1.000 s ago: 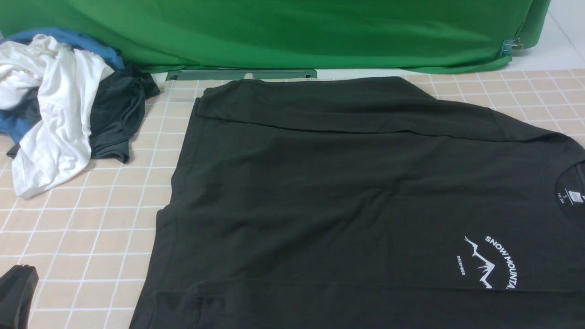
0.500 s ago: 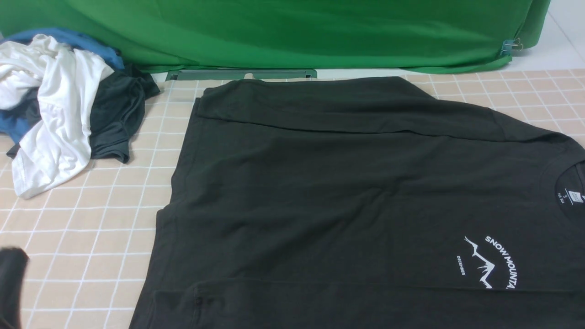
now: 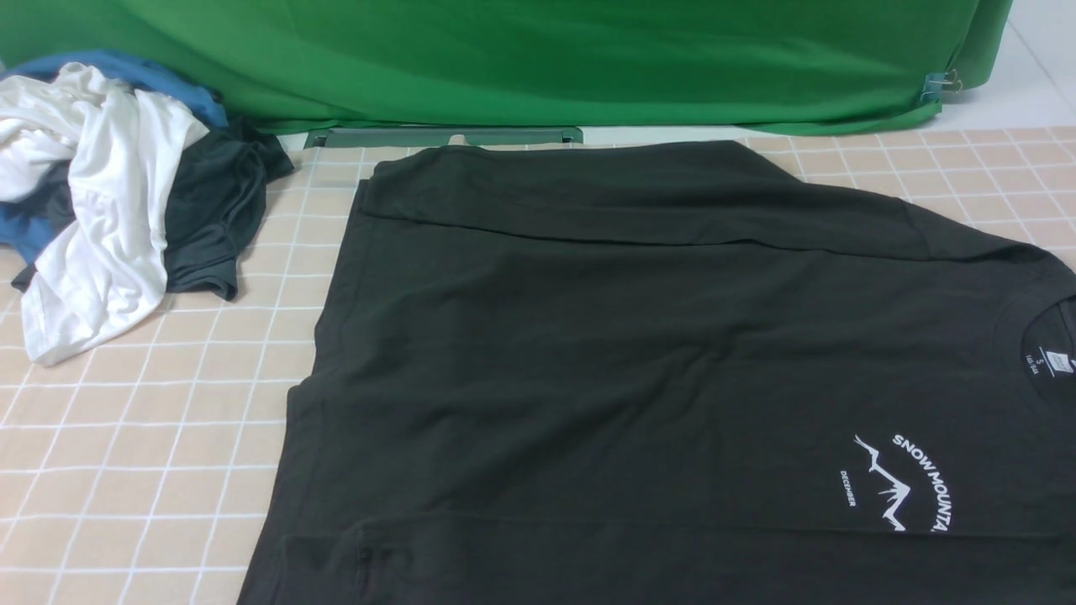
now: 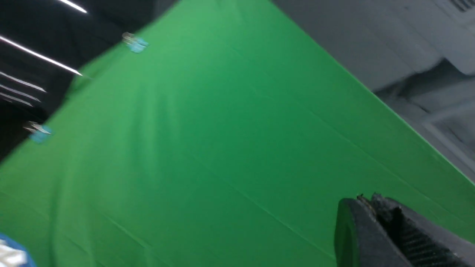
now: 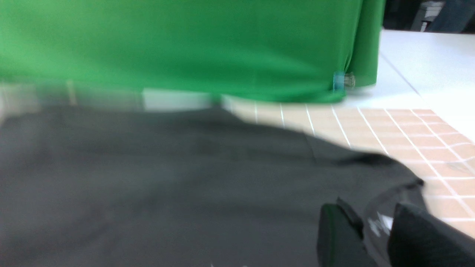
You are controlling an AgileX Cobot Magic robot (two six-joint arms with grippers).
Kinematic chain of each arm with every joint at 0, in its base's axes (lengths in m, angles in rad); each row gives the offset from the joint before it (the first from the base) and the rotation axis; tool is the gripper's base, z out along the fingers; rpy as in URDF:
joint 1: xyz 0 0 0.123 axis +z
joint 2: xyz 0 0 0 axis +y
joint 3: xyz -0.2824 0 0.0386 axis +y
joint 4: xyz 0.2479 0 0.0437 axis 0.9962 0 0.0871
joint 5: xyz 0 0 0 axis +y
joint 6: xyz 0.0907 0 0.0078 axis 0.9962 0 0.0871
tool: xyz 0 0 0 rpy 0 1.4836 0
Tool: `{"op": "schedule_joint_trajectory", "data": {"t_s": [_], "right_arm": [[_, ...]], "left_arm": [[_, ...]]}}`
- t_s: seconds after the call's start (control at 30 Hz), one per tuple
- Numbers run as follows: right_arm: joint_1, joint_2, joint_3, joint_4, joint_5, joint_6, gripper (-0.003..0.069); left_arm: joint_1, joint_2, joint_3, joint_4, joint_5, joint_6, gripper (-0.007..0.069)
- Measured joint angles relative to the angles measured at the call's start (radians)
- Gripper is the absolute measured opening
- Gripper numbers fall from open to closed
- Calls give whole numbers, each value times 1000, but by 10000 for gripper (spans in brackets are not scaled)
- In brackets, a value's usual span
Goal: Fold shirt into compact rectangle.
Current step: 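Grasp the left edge of the dark T-shirt lying flat on the table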
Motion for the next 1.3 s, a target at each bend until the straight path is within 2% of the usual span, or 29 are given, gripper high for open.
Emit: {"op": "schedule_joint_trajectory", "data": {"t_s": [0.03, 0.13, 0.2, 0.23, 0.3, 0.33, 0.47, 0.53, 0.6, 0.63, 0.67, 0.7, 0.73, 0.77, 0.93, 1.1, 1.17, 1.27, 1.3], "right_arm": [[0, 0, 0, 22, -47, 56, 247], [0, 0, 0, 50, -166, 209, 247], [0, 0, 0, 57, -206, 245, 247], [0, 0, 0, 57, -220, 254, 247], [0, 0, 0, 58, -229, 259, 247], [0, 0, 0, 59, -247, 279, 247], [0, 0, -9, 63, -263, 319, 229], [0, 1, -72, 64, -111, 305, 157], [0, 35, -178, 63, 68, 227, 71], [0, 67, -235, 62, 156, 183, 49], [0, 75, -247, 61, 156, 178, 49], [0, 149, -348, 60, 304, 130, 36], [0, 171, -359, 60, 319, 121, 36], [0, 266, -444, 59, 437, 92, 36], [0, 544, -646, 59, 715, -60, 36], [0, 688, -703, 62, 780, -132, 36], [0, 727, -706, 63, 788, -141, 36], [0, 756, -706, 63, 790, -150, 40], [0, 756, -706, 63, 790, -150, 40]], "left_arm": [[0, 21, -42, 28, 67, -11, 22], [0, 194, -286, 140, 393, -18, 22], [0, 322, -413, 165, 633, 31, 22], [0, 396, -474, 166, 752, 80, 22], [0, 487, -535, 154, 863, 151, 22], [0, 620, -592, 112, 1043, 269, 22], [0, 850, -602, 9, 1211, 449, 22], [-1, 944, -574, -39, 1251, 506, 17], [-24, 1011, -535, -41, 1253, 526, 15], [-47, 1036, -514, -38, 1247, 528, 15], [-53, 1041, -510, -36, 1245, 528, 15], [-112, 1074, -477, -24, 1223, 514, 15], [-112, 1074, -477, -22, 1221, 509, 15], [-187, 1105, -457, 9, 1204, 466, 15], [-365, 1190, -454, 229, 1150, 233, 15], [-401, 1247, -454, 297, 1083, 161, 41], [-401, 1271, -454, 319, 1063, 158, 84], [-401, 1308, -454, 335, 1023, 154, 197], [-401, 1314, -454, 336, 1019, 154, 206]]}}
